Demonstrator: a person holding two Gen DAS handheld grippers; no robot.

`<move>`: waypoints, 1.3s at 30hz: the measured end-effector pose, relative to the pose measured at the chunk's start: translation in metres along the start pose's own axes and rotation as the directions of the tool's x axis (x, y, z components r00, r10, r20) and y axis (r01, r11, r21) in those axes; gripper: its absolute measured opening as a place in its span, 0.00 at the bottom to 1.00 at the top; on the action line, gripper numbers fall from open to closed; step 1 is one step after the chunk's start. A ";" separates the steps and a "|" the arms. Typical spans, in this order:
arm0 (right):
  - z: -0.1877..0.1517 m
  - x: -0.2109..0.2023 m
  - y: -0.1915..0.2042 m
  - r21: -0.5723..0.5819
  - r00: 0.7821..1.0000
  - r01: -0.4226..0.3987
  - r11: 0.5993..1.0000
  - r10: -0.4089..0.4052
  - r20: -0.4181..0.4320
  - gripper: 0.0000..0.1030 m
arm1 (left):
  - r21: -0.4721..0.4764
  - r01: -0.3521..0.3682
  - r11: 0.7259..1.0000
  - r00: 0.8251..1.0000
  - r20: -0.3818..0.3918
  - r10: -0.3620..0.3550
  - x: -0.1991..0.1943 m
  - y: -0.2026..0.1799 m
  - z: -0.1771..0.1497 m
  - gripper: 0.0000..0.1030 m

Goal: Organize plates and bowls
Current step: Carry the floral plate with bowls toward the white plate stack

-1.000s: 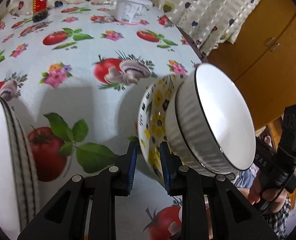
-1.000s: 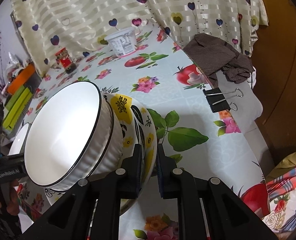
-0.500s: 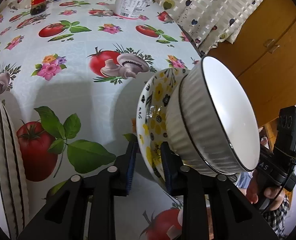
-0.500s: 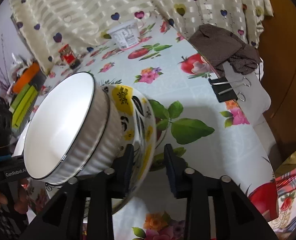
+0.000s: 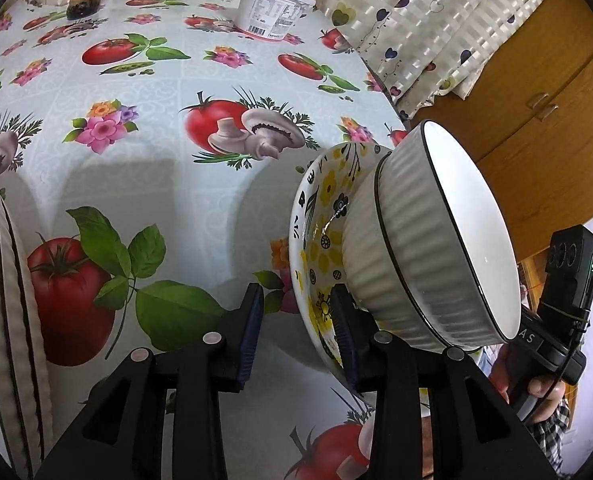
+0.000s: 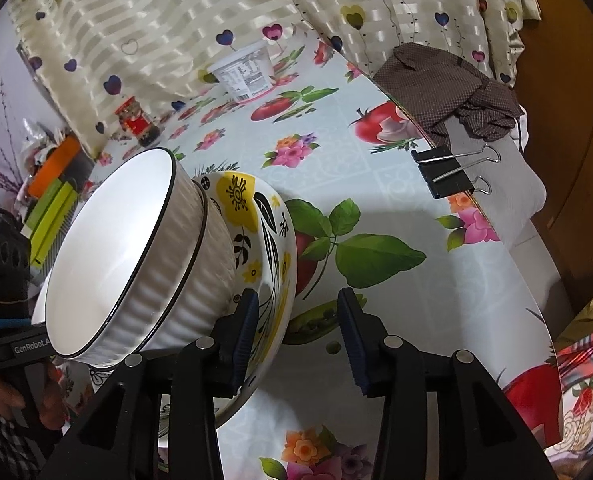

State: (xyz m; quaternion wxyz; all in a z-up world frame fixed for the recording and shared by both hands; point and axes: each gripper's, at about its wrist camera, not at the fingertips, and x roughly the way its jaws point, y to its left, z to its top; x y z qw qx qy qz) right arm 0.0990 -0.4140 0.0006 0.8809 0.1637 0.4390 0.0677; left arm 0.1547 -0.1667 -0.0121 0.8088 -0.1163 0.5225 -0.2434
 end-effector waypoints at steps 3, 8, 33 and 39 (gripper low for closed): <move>0.000 0.000 0.000 -0.001 1.000 -0.008 1.000 0.008 0.003 0.40 | -0.015 0.012 1.000 1.000 0.013 -0.012 0.000 0.002 0.000 0.35; 0.000 0.000 -0.001 -0.008 1.000 -0.015 1.000 0.015 0.010 0.40 | -0.017 0.013 1.000 1.000 0.017 -0.013 0.000 0.003 0.000 0.35; -0.001 -0.001 0.018 -0.033 0.999 0.024 0.999 -0.023 0.039 0.14 | 0.036 -0.014 0.999 0.999 0.046 0.013 -0.002 -0.012 -0.002 0.16; -0.003 -0.002 0.019 -0.040 0.998 0.046 0.998 -0.044 0.047 0.14 | 0.060 -0.055 0.997 0.997 0.060 0.051 0.000 -0.018 -0.003 0.14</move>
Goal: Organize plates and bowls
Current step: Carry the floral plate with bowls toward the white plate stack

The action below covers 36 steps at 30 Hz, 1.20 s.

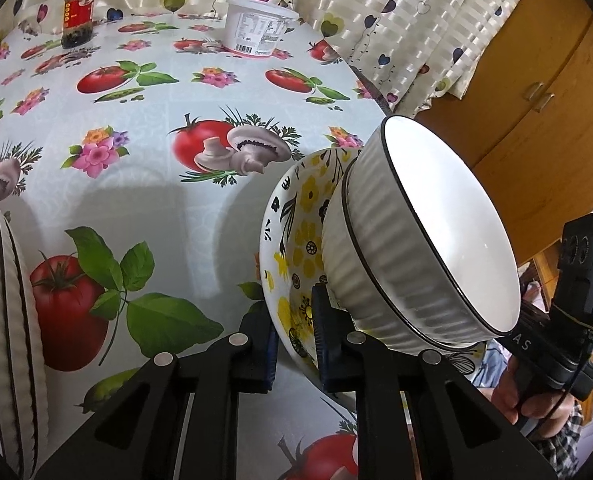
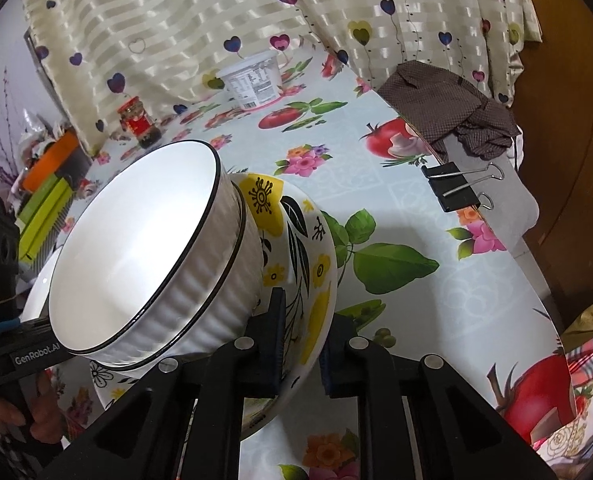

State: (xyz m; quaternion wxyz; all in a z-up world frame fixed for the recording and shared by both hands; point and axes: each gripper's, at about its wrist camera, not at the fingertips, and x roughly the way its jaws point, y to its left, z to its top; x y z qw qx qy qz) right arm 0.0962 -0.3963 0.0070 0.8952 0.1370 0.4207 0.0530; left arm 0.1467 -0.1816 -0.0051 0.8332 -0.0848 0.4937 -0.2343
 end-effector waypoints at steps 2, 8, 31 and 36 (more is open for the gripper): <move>-0.001 0.000 0.000 0.001 1.000 0.003 1.000 -0.003 0.002 0.14 | 0.008 -0.010 1.000 1.000 0.001 0.010 0.000 -0.001 0.000 0.14; -0.001 -0.001 0.000 0.011 1.000 0.005 1.000 -0.005 0.004 0.14 | 0.022 -0.027 0.999 1.000 0.004 0.027 0.000 -0.004 -0.001 0.13; -0.002 -0.007 0.000 0.038 1.000 -0.001 0.999 0.001 0.012 0.13 | 0.015 -0.051 0.999 0.999 0.016 0.050 -0.007 -0.005 -0.001 0.13; 0.000 -0.010 0.006 0.033 1.000 -0.003 0.999 0.002 0.031 0.13 | 0.011 -0.049 0.999 0.998 0.028 0.049 -0.011 -0.005 0.000 0.13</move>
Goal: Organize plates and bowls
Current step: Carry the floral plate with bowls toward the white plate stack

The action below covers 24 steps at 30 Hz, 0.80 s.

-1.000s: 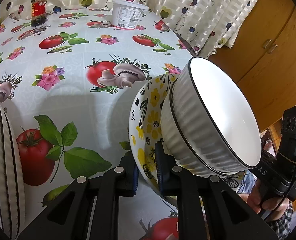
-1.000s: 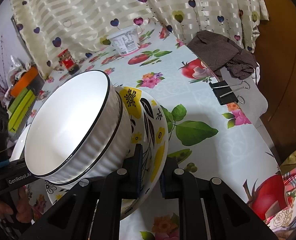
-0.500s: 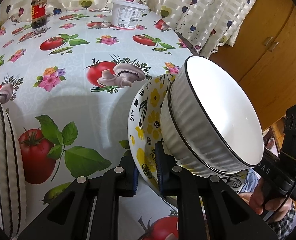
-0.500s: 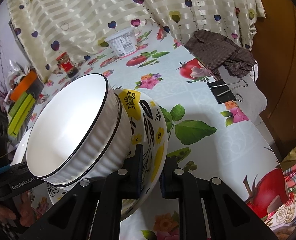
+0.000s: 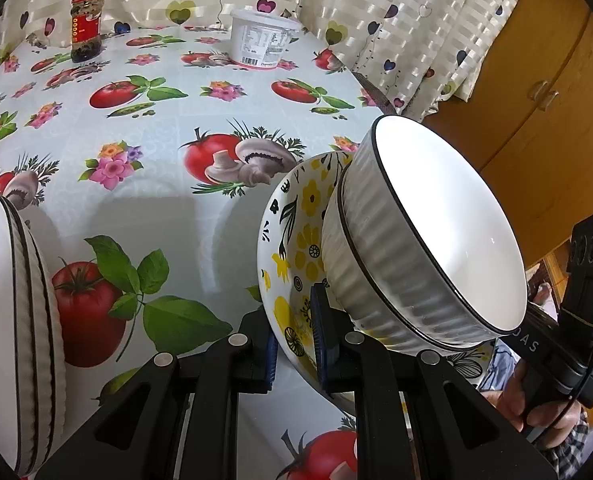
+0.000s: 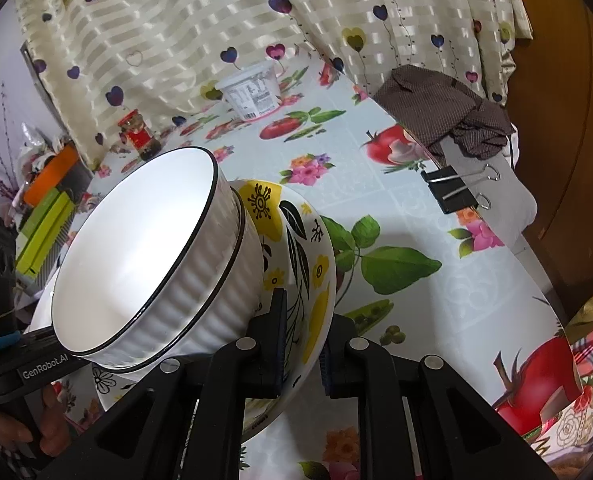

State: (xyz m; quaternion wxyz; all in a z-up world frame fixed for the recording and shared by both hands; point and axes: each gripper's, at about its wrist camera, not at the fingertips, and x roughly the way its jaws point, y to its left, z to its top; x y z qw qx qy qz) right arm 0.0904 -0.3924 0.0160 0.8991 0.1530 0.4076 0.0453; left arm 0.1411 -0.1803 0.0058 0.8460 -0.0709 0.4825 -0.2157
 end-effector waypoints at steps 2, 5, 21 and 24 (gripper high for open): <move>0.002 -0.001 0.002 -0.003 1.000 0.001 1.000 -0.001 0.000 0.13 | -0.007 0.001 1.000 1.000 0.002 -0.001 -0.002 0.001 0.001 0.13; 0.006 -0.003 0.007 -0.004 1.000 -0.001 1.000 0.001 0.003 0.13 | -0.016 0.000 1.000 1.000 0.006 0.000 -0.008 0.002 0.003 0.13; 0.037 -0.022 0.058 -0.076 0.998 -0.054 0.996 0.056 0.034 0.13 | -0.067 -0.031 0.997 0.996 0.083 0.037 -0.067 0.017 0.019 0.14; 0.041 -0.022 0.072 -0.093 0.997 -0.070 0.993 0.073 0.028 0.13 | -0.081 -0.044 0.996 0.994 0.095 0.051 -0.077 0.024 0.021 0.14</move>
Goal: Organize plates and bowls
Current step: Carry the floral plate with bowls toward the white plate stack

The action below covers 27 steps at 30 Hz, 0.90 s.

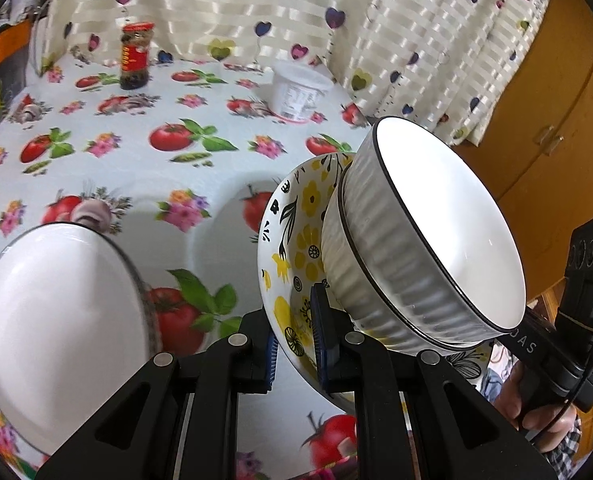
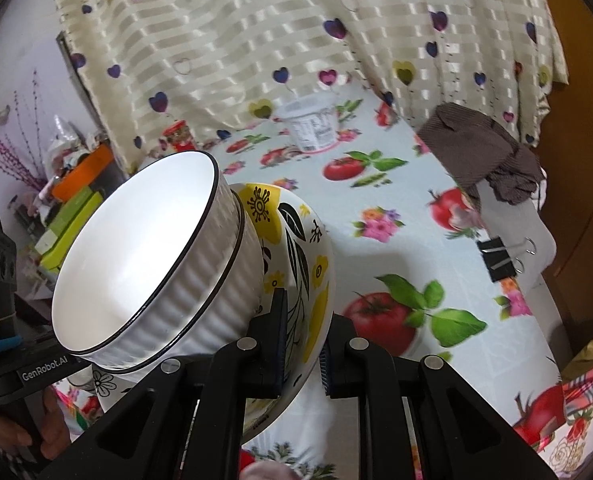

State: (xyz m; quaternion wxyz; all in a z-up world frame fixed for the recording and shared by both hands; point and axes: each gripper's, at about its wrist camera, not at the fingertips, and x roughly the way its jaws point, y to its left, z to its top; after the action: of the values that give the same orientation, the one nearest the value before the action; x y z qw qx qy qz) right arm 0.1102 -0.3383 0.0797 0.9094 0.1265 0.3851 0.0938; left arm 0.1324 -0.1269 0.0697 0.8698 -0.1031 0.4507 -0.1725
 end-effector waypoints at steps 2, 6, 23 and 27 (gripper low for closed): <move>0.003 0.001 0.008 -0.009 1.000 -0.010 1.000 0.010 -0.002 0.13 | -0.012 -0.010 1.000 1.000 0.010 0.010 -0.008 0.006 0.002 0.14; 0.008 0.005 0.028 -0.031 0.999 -0.034 0.999 0.034 -0.001 0.13 | -0.031 -0.025 0.999 0.999 0.032 0.026 -0.021 0.019 0.004 0.13; 0.010 0.043 0.107 -0.091 0.990 -0.131 0.987 0.126 -0.061 0.13 | -0.143 -0.099 0.985 0.991 0.074 0.111 -0.062 0.098 -0.001 0.13; 0.007 0.054 0.123 -0.101 0.986 -0.158 0.982 0.150 -0.076 0.13 | -0.158 -0.121 0.980 0.988 0.076 0.134 -0.067 0.114 -0.006 0.13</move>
State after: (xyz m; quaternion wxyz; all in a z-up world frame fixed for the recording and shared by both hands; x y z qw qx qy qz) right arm 0.1429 -0.2076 0.0851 0.8912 0.1038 0.3993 0.1885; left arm 0.1158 0.0042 0.0781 0.8873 -0.1477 0.4301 -0.0769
